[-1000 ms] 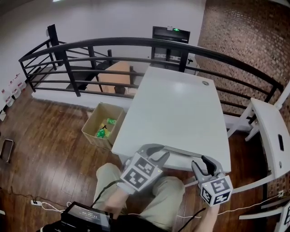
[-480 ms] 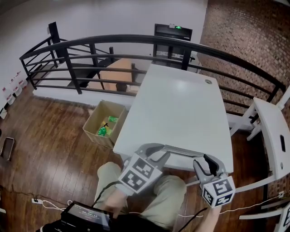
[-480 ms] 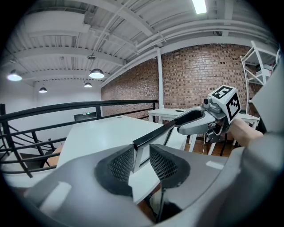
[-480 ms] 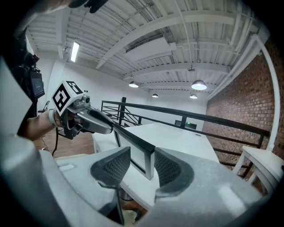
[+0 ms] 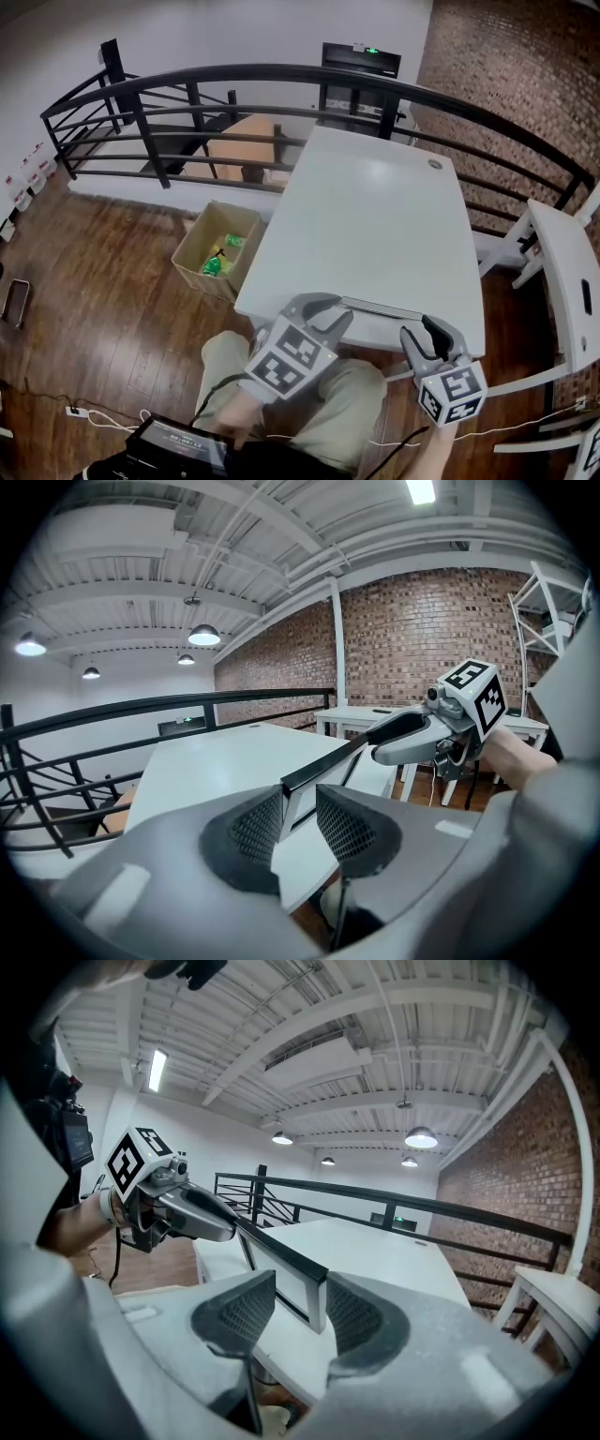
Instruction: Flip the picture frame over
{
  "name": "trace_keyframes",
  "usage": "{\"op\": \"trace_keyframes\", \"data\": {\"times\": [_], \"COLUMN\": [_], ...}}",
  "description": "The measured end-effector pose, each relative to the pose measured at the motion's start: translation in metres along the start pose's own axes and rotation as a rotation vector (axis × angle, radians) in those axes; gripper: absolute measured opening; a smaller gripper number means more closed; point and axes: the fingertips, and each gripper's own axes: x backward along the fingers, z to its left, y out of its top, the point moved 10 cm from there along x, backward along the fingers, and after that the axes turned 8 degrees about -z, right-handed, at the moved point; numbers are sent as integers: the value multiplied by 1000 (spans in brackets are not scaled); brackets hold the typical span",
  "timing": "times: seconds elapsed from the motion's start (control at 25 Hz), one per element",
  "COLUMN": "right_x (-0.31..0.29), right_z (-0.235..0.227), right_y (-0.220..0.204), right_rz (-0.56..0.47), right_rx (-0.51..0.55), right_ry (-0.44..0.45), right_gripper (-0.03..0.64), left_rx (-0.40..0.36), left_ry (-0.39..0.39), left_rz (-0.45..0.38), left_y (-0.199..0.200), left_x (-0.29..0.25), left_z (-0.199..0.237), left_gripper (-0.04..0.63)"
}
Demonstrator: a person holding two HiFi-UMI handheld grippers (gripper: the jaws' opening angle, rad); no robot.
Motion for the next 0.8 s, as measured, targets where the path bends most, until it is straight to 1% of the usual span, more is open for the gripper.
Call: {"op": "trace_keyframes", "data": {"times": [0.16,0.48,0.8], "right_x": [-2,6,19], "right_z": [-1,7,19], "right_y": [3,7,4], "right_rz": [9,-5,9], "right_rx": [19,23,19], "right_ry": [-2,-3,-1], "right_gripper": [155,155,155], "left_rx": [-1,5,6], "left_ry": [-2,-2,-4], "left_rz": [-7,-12,-14], "left_y": [3,2,1], "left_x": [1,8,19], "left_z": [0,-2,-11], "left_gripper": [127,127,127]}}
